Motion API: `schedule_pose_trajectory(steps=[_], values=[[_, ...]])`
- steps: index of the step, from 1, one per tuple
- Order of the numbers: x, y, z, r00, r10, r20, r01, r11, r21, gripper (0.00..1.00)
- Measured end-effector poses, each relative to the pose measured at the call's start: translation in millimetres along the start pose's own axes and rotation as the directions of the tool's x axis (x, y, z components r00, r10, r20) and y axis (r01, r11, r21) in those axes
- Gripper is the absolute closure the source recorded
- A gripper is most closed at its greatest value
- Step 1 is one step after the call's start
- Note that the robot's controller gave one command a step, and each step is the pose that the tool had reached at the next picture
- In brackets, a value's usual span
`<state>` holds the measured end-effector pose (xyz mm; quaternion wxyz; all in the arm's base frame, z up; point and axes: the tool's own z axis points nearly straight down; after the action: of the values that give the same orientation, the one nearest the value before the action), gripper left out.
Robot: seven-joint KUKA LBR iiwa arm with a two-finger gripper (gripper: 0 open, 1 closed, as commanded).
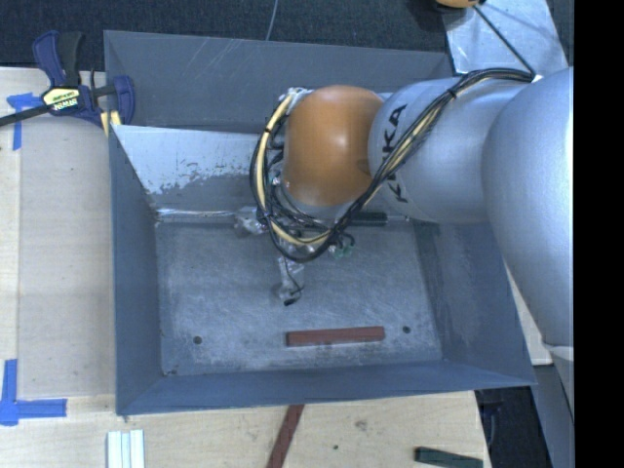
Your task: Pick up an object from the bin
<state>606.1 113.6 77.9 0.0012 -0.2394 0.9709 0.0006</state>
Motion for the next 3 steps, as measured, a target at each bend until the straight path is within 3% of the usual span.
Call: schedule_pose_trajectory(steps=[1,2,3], values=[[18.7,-7.5,3.4,0.999,-0.048,-0.002,0.048,0.999,0.003,0.0],[54.0,-30.3,5.6,0.968,-0.252,0.001,0.252,0.968,0.0,0.0],[87.2,-69.5,6.9,0.859,-0.511,-0.001,0.511,0.859,0.0,0.0]])
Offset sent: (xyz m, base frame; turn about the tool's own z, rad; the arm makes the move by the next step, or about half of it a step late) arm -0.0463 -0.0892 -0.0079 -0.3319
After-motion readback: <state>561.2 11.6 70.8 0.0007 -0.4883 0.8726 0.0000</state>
